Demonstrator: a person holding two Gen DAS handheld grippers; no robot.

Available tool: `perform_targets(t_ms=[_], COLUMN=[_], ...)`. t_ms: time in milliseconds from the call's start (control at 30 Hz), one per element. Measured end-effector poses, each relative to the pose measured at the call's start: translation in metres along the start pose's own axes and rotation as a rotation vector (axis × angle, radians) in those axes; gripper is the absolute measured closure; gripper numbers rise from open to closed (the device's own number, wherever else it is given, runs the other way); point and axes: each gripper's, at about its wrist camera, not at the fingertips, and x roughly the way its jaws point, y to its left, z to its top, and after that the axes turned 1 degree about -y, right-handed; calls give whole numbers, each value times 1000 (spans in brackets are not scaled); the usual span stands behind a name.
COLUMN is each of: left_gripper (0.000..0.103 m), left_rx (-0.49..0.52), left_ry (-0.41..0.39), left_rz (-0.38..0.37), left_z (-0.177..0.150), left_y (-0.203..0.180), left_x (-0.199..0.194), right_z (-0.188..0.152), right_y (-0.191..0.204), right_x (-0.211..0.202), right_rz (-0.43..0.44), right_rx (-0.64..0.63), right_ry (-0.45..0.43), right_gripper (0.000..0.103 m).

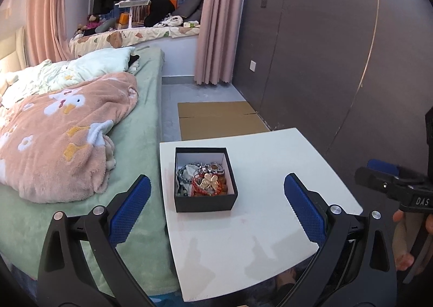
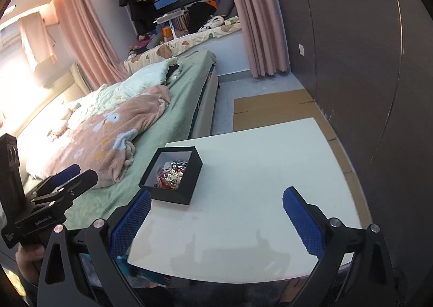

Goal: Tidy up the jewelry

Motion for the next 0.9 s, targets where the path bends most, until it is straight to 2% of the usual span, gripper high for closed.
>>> perform_targets(t_ms=[100, 400, 900], left_gripper=[5, 5, 5], left_rx=[7, 24, 3], left_ry=[-16, -21, -20], left_rz=[6, 4, -13], left_z=[-3, -4, 5], left_y=[2, -4, -16], left_x=[-3, 0, 9], right_z=[-3, -9, -6], right_y=[3, 2, -26], right_x=[5, 8, 5], right_rz=[-31, -22, -26], right_rx=[-35, -54, 31], right_ry=[19, 35, 23], right_gripper=[7, 7, 7])
